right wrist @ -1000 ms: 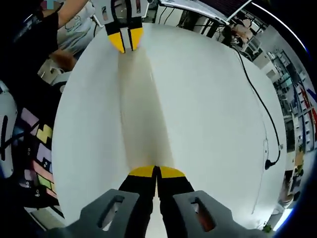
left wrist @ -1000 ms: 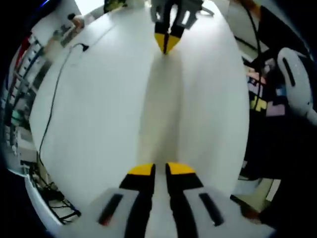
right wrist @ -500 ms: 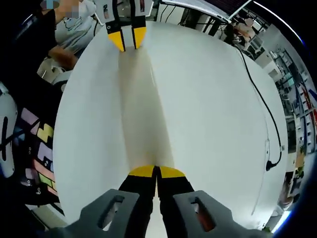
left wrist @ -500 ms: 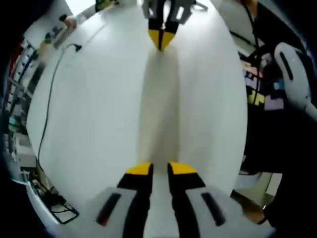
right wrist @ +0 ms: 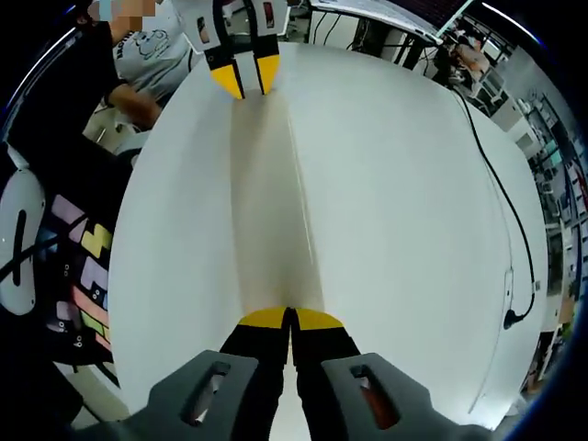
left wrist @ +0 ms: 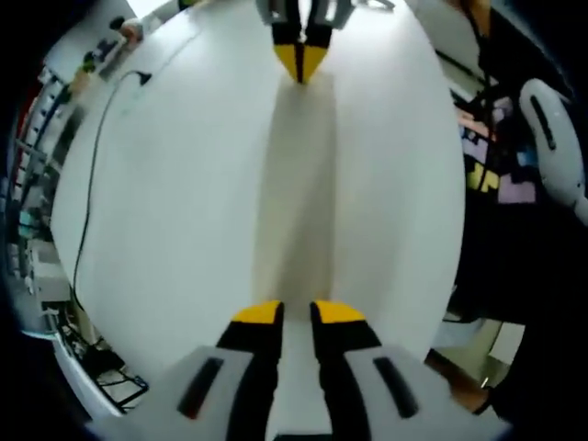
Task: Arrange the utensils inside the cutlery case until each visible utensil rests in its matching compartment.
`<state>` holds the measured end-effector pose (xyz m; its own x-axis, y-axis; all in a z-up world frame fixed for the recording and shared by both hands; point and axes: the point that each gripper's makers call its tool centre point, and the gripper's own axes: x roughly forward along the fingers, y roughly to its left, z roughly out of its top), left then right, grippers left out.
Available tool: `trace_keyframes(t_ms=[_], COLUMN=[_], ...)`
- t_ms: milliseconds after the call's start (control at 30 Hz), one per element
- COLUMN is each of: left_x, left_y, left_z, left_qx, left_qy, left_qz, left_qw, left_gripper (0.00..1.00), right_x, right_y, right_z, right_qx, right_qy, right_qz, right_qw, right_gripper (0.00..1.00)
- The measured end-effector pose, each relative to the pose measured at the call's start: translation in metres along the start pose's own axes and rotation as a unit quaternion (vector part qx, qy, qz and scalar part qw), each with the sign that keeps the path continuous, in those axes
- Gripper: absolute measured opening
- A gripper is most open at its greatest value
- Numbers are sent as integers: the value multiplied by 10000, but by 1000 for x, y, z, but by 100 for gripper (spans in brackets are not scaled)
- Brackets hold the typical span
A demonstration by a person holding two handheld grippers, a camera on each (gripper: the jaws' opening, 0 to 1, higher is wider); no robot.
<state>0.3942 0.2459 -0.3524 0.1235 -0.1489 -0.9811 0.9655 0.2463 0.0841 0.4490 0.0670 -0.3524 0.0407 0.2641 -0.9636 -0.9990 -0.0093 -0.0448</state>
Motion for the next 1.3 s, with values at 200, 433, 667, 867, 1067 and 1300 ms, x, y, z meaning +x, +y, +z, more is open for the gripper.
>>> trace_keyframes(t_ms=[200,433,667,867,1067,1300], left_x=[-1,-1,0,0,0,2], left_y=[5,5,6,6,8,8], left_z=[-3,-3,-3,-3,-2,0], left_qx=[-143,-211,-181,-126,-252,-252], left_qy=[56,97,345,390,234,502], left_qz=[-76,-71,-149,-151,-253,-194], left_qw=[9999,9997,9991,9990,9991,9982], left_gripper=[13,13,14,14,13,13], right_x=[1,3,4,4,5,5], right_y=[1,6,9,9,10,9], right_z=[1,1,0,-2,-2,-3], right_qx=[32,30,-28,-9,48,-285], right_qy=[61,177,200,54,72,210], right_qz=[43,180,203,285,343,181], right_qw=[10000,9997,9996,9996,9994,9992], right_gripper=[0,0,0,0,0,0])
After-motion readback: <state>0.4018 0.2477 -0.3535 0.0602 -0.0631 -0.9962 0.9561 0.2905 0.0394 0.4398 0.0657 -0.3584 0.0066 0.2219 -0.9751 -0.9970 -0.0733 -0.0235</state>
